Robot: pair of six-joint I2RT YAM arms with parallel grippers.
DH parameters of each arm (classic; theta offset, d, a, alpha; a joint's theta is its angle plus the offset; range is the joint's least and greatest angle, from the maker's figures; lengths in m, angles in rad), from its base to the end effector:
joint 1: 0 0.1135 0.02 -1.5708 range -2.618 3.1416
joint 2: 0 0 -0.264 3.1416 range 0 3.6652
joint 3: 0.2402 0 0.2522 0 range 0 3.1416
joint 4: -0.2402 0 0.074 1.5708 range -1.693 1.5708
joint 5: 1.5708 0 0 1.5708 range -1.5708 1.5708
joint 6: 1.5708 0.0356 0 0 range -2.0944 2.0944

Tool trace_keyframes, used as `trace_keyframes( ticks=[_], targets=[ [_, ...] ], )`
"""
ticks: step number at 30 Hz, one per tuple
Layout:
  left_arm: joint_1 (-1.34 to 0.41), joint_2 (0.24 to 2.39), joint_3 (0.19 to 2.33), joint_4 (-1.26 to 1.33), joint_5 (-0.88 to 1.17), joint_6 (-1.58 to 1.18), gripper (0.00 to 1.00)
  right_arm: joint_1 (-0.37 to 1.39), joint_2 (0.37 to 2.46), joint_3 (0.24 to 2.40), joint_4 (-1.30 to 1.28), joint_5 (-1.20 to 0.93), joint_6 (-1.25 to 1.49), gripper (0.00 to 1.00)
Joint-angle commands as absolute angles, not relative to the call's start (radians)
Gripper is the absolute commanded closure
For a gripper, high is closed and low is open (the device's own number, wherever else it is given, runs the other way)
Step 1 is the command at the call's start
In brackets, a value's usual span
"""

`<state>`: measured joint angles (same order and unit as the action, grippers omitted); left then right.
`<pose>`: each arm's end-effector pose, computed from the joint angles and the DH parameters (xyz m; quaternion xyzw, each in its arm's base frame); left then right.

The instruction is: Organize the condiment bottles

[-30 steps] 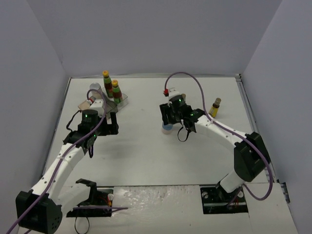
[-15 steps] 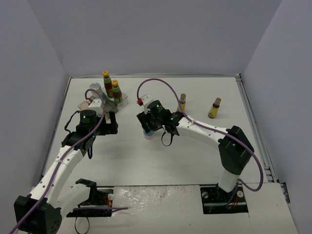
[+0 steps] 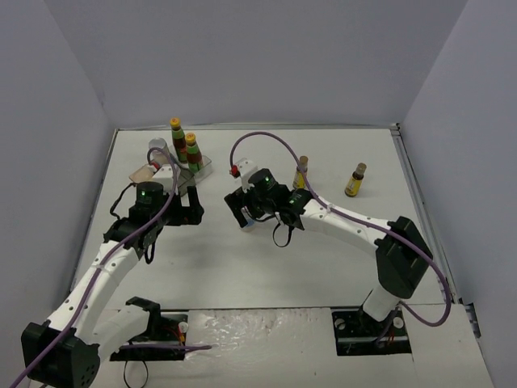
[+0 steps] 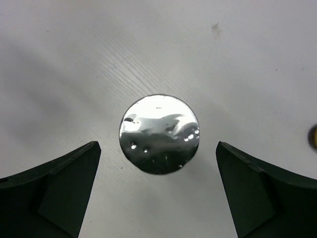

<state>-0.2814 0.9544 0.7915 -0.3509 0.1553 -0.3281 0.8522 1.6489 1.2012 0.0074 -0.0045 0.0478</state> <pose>0.2040 -0.0647 0.2947 0.0190 0.8616 -0.2147 0.4595 0.2543 0.2911 0.2780 -0.3317 0.7766 0.2347 0.4815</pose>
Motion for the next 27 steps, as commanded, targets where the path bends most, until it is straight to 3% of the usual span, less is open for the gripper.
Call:
trace_keyframes(
  ticks=[1, 15, 27],
  targets=[
    [-0.331, 1.009, 0.931, -0.297, 0.183, -0.371, 0.03, 0.839, 1.463, 1.175, 0.015, 0.069, 0.04, 0.0],
    [-0.621, 1.372, 1.214, -0.227, 0.143, -0.347, 0.03, 0.481, 1.057, 0.997, -0.116, 0.26, 0.106, 0.0],
    [-0.69, 1.581, 1.341, -0.406, 0.037, -0.345, 0.03, 0.334, 1.014, 0.948, -0.12, 0.164, 0.13, 0.0]
  ],
)
